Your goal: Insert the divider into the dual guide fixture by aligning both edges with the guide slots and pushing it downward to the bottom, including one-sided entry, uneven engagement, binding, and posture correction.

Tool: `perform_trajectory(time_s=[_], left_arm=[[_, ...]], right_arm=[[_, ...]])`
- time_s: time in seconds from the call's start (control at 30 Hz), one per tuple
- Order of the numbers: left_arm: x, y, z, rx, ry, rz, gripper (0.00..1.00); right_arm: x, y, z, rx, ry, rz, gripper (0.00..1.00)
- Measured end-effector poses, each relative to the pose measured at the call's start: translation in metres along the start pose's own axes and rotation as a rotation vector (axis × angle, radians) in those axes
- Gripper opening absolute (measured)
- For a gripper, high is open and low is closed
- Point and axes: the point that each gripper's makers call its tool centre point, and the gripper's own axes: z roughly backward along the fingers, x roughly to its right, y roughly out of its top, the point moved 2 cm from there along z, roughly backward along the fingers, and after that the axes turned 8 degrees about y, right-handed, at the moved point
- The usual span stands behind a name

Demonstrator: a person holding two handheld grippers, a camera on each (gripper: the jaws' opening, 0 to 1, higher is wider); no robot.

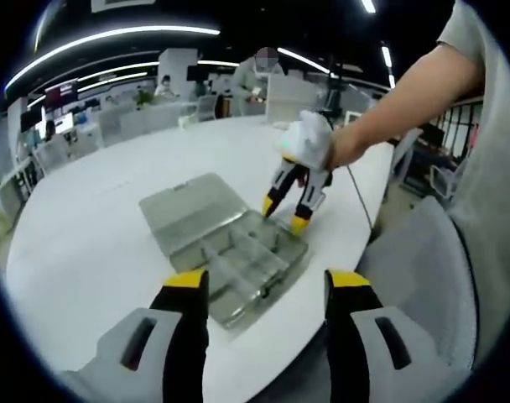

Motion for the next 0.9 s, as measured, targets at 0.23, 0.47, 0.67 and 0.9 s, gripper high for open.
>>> perform_trajectory(time_s=[0.23,0.47,0.67,0.9], left_arm=[[-0.0020,-0.0011,0.0004,-0.002,0.001,-0.002,0.53],[-0.0034,-0.0012,0.0001,-0.003,0.002,0.001,0.53],[-0.0029,-0.0001,-0.0010,-0.003,0.000,0.000,0.52],[-0.0029,0.0007,-0.0016,-0.006,-0.001,0.005,0.52]], right_arm=[[0.0013,-0.0011,-0.0004,-0.006,-0.002,0.025,0.33],[0.0007,-0.0007,-0.0004,-0.007,0.004,0.032,0.30],[0.0000,-0.0008,0.0001,-0.009,0.006,0.041,0.28],[-0.0017,-0.0010,0.0006,-0.017,0.016,0.033,0.27]])
